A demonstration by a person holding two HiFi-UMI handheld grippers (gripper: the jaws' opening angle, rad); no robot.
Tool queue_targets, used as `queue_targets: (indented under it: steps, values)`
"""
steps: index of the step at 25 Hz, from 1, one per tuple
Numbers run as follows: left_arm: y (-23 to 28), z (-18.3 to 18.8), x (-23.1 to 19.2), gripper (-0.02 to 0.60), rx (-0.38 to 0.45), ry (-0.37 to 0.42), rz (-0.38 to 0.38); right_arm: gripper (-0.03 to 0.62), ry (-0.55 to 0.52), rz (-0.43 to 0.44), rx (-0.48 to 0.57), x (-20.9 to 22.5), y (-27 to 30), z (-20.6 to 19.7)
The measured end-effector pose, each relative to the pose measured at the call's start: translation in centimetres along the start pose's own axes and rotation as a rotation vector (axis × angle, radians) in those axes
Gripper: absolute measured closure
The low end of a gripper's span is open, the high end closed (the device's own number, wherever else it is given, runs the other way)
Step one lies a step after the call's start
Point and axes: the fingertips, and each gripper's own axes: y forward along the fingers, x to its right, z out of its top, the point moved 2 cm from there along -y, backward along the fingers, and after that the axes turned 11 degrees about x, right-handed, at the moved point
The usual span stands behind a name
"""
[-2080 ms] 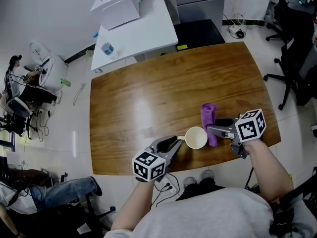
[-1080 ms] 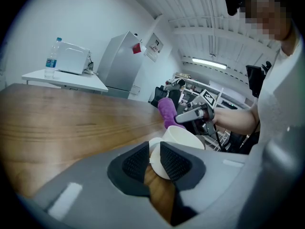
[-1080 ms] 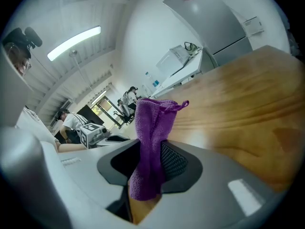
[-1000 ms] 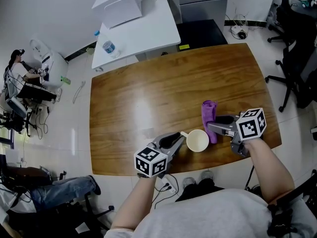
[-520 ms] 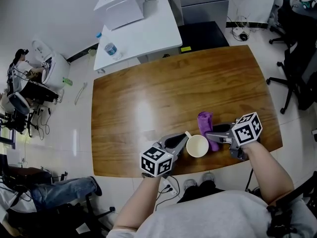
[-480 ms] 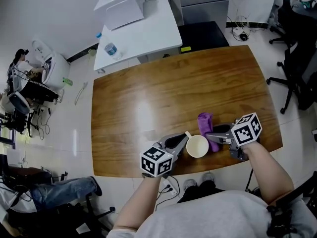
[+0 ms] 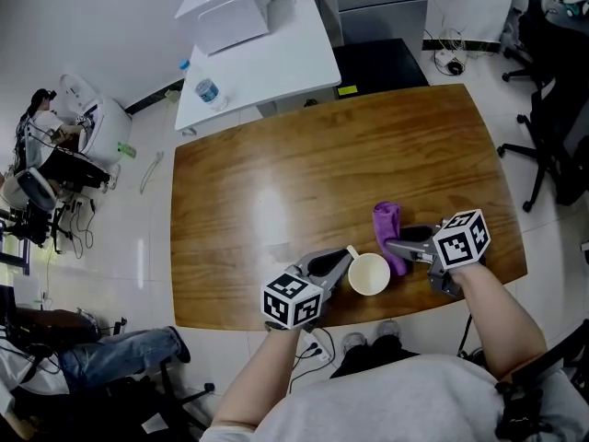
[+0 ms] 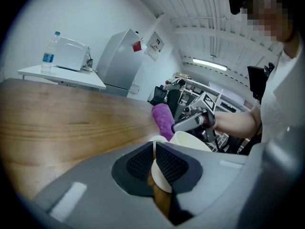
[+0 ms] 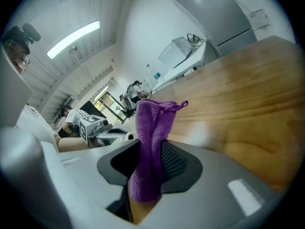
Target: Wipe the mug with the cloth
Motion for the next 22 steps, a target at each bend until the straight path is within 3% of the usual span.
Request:
queue_targets:
  steps: [4,10,16,22]
  values:
    - [-0.1,0.1,-0.2,0.577,0.001,0.004,-0.001,0.462,0.010,0.057,0.155,-1.5,0.9,3.4]
    - [0.1,0.1,-0.3,0.560,-0.010,0.014,-0.023,0.462,0.069,0.159,0.166,-2.8,2.9,3.2]
    - [0.2,-0.1,-0.2,0.560,0.003,0.003,-0.013,0.462,0.112,0.096,0.099,-0.7,4.2,0.4]
    - [0.4,-0.1,-0.4,0.560,0.002,0.003,-0.003,0.462,0.038,0.034,0.081,-0.1,4.8,-0.1]
